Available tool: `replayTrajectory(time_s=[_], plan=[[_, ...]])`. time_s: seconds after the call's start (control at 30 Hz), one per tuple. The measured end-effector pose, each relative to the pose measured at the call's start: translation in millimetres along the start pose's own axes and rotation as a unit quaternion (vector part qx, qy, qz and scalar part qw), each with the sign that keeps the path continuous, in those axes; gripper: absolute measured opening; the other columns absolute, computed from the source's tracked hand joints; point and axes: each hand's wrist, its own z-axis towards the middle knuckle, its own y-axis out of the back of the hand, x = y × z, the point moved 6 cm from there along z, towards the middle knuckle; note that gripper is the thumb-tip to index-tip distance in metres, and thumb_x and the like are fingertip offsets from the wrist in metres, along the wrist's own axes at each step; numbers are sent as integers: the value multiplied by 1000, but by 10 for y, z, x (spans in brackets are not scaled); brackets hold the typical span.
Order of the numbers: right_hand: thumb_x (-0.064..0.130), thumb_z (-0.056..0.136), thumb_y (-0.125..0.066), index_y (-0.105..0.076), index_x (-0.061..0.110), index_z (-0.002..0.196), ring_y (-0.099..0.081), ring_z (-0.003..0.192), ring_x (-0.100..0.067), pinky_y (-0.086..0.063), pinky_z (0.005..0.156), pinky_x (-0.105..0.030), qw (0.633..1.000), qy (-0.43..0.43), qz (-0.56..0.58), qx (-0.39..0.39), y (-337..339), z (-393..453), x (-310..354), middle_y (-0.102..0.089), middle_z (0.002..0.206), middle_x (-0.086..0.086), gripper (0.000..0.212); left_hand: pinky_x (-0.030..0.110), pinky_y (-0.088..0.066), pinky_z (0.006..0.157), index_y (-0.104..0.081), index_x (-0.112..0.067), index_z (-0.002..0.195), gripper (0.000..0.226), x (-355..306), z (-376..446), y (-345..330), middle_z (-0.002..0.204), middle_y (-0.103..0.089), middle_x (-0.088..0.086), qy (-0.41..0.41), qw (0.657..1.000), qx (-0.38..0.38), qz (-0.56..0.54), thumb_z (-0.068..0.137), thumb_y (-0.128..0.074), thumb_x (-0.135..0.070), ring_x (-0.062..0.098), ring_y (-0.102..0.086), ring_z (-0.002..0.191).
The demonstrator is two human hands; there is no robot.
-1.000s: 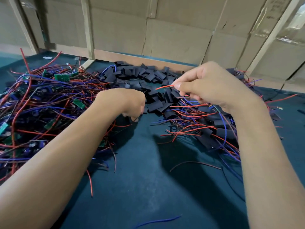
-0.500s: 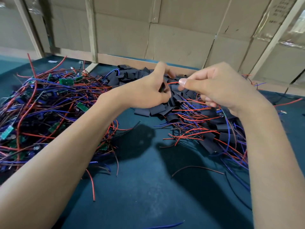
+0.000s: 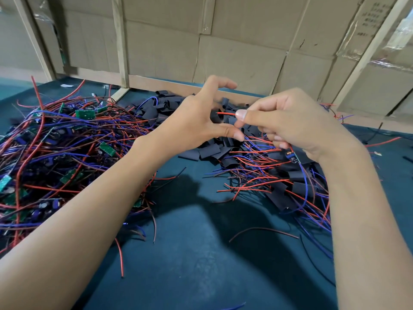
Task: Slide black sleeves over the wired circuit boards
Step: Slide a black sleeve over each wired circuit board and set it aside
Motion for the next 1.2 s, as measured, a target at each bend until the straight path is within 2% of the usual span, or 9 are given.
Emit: replayTrajectory(time_s=[0.2, 0.27, 0.4, 0.57, 0.7, 0.87, 1.0, 1.1, 1.2], plan=[[41, 90, -73, -81, 21, 86, -25, 47, -19, -27, 46, -25, 1000, 2, 17, 3, 74, -33, -10, -33, 49, 5, 22, 14, -33, 55, -48, -19, 128, 75, -10, -4, 15, 62, -50, -4, -13, 1000, -15, -23, 70, -88, -44, 4, -41, 53], [39, 91, -73, -81, 21, 85, -26, 46, -18, -28, 45, -24, 1000, -3, 10, 11, 50, -25, -15, -33, 51, 3, 21, 17, -32, 55, -49, -17, 125, 72, -41, -11, -17, 63, -52, 10, -33, 999, 3, -19, 70, -88, -44, 6, -38, 53], [40, 88, -75, -81, 22, 79, -26, 51, -24, -25, 50, -32, 999, -11, -31, 29, -38, -8, -19, -32, 56, -10, 21, 27, -38, 65, -52, -20, 120, 71, -57, -1, -114, 82, -65, 5, -38, 996, 66, 37, 67, -85, -55, 11, -43, 63], [37, 89, -76, -82, 23, 82, -23, 50, -21, -22, 48, -28, 998, 4, -33, 44, -96, 11, -18, -34, 55, -11, 17, 14, -34, 57, -48, -27, 73, 45, -5, -9, -202, 61, -45, -12, -30, 979, 121, 163, 67, -69, -67, -2, -47, 60], [40, 84, -79, -81, 18, 83, -28, 44, -13, -24, 43, -22, 996, 18, -71, 48, -80, 13, -22, -44, 50, 3, 23, 16, -30, 56, -61, -8, 83, 58, -29, -22, -194, 63, -45, -10, -46, 983, 92, 152, 67, -71, -62, 3, -40, 59], [40, 82, -82, -77, 20, 69, -37, 36, -6, -25, 39, -12, 994, 24, -107, 25, -66, 37, -44, -46, 39, 12, 25, 17, -31, 56, -58, -15, 84, 47, -130, -45, -213, 66, -48, -13, -50, 989, 86, 107, 69, -83, -52, -2, -41, 60], [51, 69, -85, -73, 14, 72, -43, 54, -18, -35, 57, -31, 998, 7, -67, 15, -96, 50, -83, -59, 56, -6, 39, 23, -30, 57, -56, -14, 91, 31, -144, -43, -238, 70, -47, -10, -68, 973, 110, 190, 89, -72, -41, 5, -45, 64], [32, 70, -90, -69, 14, 72, -58, 54, -15, -53, 55, -32, 999, -27, -11, 17, -69, 55, -161, -68, 60, -6, 27, 34, -31, 66, -60, -4, 107, 15, -89, -46, -229, 74, -47, -8, -79, 963, 118, 227, 101, -52, -16, 22, -44, 70], [15, 74, -87, -69, 15, 77, -65, 63, -15, -53, 72, -37, 996, -54, -61, 39, -24, 34, -259, -73, 72, -11, 18, 28, -28, 64, -64, -7, 107, 18, -88, -36, -147, 66, -42, -17, -64, 973, 93, 201, 104, -48, -14, 7, -45, 61]])
